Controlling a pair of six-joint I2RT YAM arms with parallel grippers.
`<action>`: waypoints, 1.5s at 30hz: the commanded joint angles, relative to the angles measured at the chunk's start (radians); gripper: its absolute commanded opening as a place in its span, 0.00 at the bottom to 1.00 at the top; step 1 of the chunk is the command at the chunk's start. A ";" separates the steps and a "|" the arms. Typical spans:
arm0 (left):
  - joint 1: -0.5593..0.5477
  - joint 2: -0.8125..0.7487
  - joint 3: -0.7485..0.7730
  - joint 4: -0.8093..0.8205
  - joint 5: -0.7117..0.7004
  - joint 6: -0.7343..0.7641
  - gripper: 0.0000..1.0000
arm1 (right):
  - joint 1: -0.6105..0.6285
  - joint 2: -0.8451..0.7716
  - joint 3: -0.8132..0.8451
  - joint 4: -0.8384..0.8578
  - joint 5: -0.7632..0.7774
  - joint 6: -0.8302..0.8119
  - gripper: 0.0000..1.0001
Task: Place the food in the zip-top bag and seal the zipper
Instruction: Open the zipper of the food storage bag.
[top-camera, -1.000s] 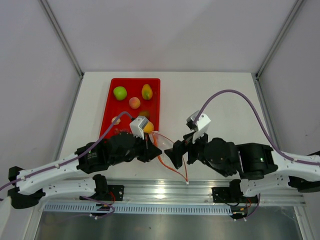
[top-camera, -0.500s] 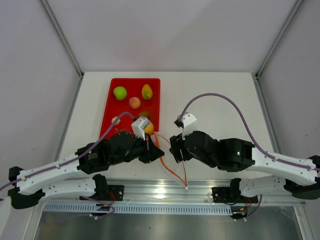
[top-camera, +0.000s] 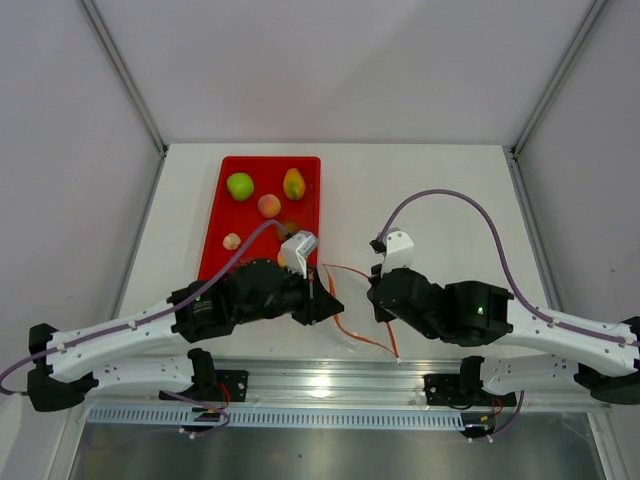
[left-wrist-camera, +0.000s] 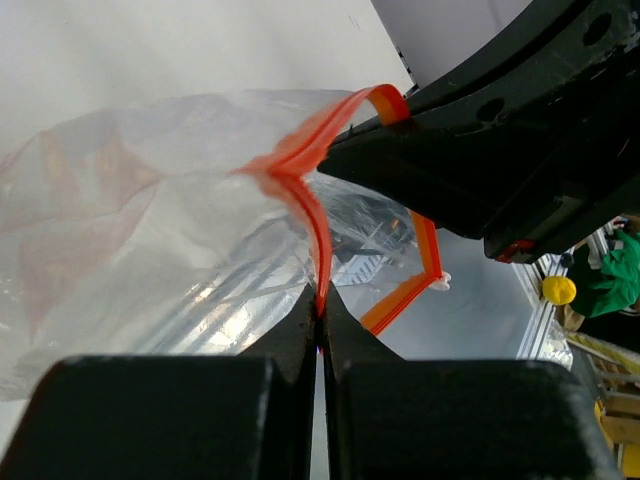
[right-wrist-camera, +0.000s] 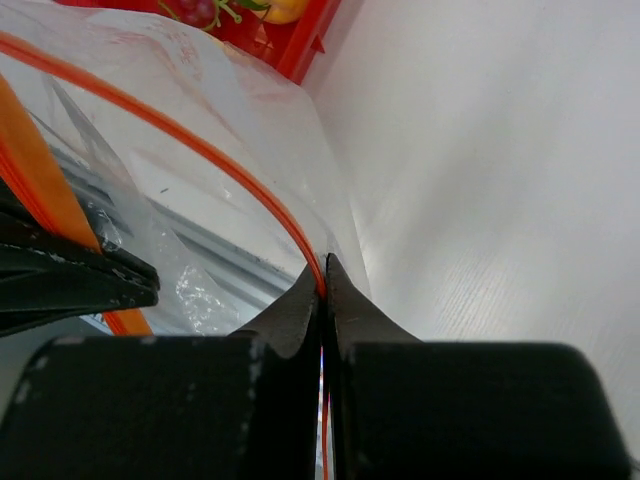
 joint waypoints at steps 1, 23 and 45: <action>-0.006 0.049 0.074 0.072 0.048 0.051 0.01 | -0.003 -0.014 0.030 -0.016 0.065 0.023 0.00; 0.095 0.305 0.128 0.250 0.281 0.116 0.01 | 0.008 0.120 0.186 -0.615 0.493 0.329 0.00; 0.125 0.199 -0.299 0.282 0.236 0.024 0.01 | 0.126 0.235 -0.007 -0.225 0.367 0.319 0.00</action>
